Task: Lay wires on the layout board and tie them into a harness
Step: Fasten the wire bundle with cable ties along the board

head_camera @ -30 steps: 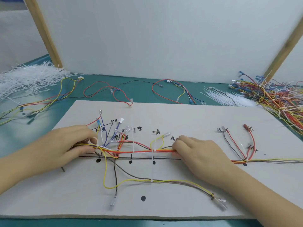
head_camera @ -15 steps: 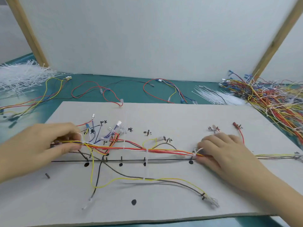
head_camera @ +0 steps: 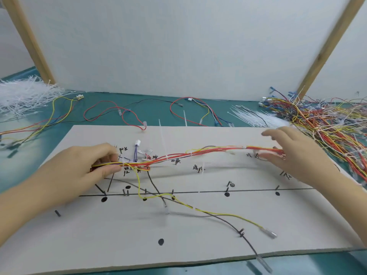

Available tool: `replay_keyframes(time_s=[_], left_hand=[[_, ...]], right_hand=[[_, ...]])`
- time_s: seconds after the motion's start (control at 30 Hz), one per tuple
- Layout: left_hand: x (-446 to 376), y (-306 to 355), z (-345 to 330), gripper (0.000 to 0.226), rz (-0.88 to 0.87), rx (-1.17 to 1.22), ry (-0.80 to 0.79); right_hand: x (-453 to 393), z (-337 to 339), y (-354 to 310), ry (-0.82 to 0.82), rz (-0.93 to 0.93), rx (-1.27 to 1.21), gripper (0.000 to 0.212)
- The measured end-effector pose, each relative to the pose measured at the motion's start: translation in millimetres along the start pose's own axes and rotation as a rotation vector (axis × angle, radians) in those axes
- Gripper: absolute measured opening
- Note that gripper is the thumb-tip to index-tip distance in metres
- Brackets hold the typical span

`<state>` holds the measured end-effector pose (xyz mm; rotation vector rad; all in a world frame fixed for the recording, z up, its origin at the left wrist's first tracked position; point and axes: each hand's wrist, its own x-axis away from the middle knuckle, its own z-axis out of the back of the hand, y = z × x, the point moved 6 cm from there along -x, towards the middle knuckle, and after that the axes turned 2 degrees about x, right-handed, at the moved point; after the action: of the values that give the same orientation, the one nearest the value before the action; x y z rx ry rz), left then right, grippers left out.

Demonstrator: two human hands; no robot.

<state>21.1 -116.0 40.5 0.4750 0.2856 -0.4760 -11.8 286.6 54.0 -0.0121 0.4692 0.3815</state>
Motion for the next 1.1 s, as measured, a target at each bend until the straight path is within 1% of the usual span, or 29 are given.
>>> replay_keyframes(time_s=[0.03,0.07,0.1,0.13,0.17,0.2,0.23,0.3,0.33,0.37,0.4,0.47,0.53,0.6,0.63,0.7,0.73,0.77,0.8,0.87,0.9,0.93,0.97,1.0,1.03,1.07,1.1], left_hand=[[3,-6,-2,0.022,0.022,0.018,-0.017],[7,-9,-3,0.031,0.038,0.035,-0.039],[9,-12,-6,0.039,0.050,0.043,-0.062],[11,-13,-8,0.042,0.061,0.040,-0.076],[11,-14,-8,0.040,0.069,0.034,-0.075],[9,-13,-7,0.036,0.081,0.031,-0.060],[7,-11,-5,0.030,0.092,0.031,-0.030],[0,-5,2,0.022,0.103,0.032,0.055],[-4,0,6,0.024,0.103,0.027,0.107],[-8,6,12,0.027,0.096,0.015,0.163],[-12,12,18,0.029,0.081,0.000,0.217],[-20,21,26,0.027,0.051,0.006,0.270],[-25,24,26,0.022,0.034,0.002,0.225],[-24,18,20,0.013,0.035,-0.016,0.152],[-22,13,16,0.010,0.049,-0.014,0.122],[-18,2,9,0.009,0.097,0.007,0.074],[-15,-2,6,0.011,0.115,0.019,0.058],[-13,-5,4,0.012,0.123,0.028,0.050],[-12,-6,3,0.012,0.122,0.032,0.051],[-14,-5,3,0.012,0.127,0.057,0.067],[-16,-3,4,0.013,0.127,0.069,0.082],[-18,-2,6,0.015,0.123,0.073,0.099],[-19,0,9,0.018,0.106,0.086,0.110],[-20,3,11,0.025,0.090,0.123,0.103],[-20,6,13,0.034,0.074,0.176,0.067],[-18,10,14,0.046,0.059,0.210,0.009],[-16,14,16,0.060,0.036,0.206,-0.045]], right_hand=[[7,-7,13,-0.070,-0.112,-0.018,0.047],[14,-14,25,-0.162,-0.221,-0.024,0.044],[20,-21,31,-0.286,-0.292,0.009,0.036],[22,-27,34,-0.396,-0.308,0.068,0.027],[20,-29,34,-0.437,-0.294,0.103,0.022],[15,-27,34,-0.409,-0.281,0.104,0.020],[7,-20,33,-0.311,-0.262,0.071,0.020],[-7,5,35,-0.021,-0.224,0.018,0.027],[-11,16,37,0.094,-0.214,0.001,0.032],[-13,22,40,0.148,-0.226,-0.018,0.034],[-14,22,43,0.150,-0.239,-0.023,0.033],[-9,16,48,0.065,-0.238,0.026,0.029],[3,9,51,-0.027,-0.199,0.074,0.024],[17,5,60,-0.141,-0.184,0.049,0.025],[23,1,66,-0.235,-0.242,0.048,0.025],[37,-10,80,-0.482,-0.385,0.107,0.020],[39,-12,82,-0.515,-0.406,0.133,0.018],[37,-8,81,-0.457,-0.416,0.113,0.017],[32,3,81,-0.301,-0.428,0.045,0.016],[23,36,82,0.065,-0.441,-0.078,0.016],[17,51,81,0.158,-0.422,-0.096,0.018],[9,58,79,0.129,-0.401,-0.062,0.024],[1,57,77,0.008,-0.376,0.002,0.034],[-1,49,74,-0.181,-0.367,0.087,0.052],[4,38,72,-0.383,-0.377,0.167,0.075],[12,28,67,-0.569,-0.382,0.230,0.093],[21,20,57,-0.711,-0.351,0.254,0.103]])
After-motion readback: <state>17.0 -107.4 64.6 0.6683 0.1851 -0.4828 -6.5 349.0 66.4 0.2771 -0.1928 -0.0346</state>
